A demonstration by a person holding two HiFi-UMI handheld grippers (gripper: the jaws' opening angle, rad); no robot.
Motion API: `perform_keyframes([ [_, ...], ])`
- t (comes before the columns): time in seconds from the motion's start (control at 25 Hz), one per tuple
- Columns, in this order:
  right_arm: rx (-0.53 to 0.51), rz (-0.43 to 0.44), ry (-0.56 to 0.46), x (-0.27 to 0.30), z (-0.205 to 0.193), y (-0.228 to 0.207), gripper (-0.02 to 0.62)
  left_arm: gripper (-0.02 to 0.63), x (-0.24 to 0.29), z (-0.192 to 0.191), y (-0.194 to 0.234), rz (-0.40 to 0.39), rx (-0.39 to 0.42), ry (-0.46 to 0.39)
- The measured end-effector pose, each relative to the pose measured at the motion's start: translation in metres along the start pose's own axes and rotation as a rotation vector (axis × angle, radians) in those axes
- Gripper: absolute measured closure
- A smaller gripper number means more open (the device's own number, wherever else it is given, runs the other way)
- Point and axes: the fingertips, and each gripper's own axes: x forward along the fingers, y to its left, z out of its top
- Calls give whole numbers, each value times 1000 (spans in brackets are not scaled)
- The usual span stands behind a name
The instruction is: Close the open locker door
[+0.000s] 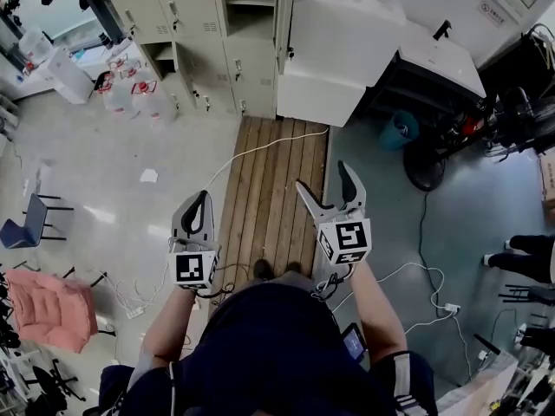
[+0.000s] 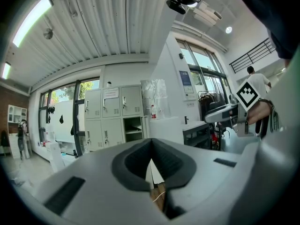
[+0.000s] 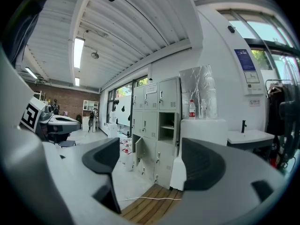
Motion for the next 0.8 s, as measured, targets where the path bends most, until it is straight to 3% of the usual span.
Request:
perform_keyframes([
  [0.4, 5, 14, -2, 45, 3, -13, 187, 603, 22, -10, 10, -13, 0, 13],
  [0.8, 27, 84, -14, 132, 2, -80, 201, 602, 108, -13, 13, 59, 8, 30],
])
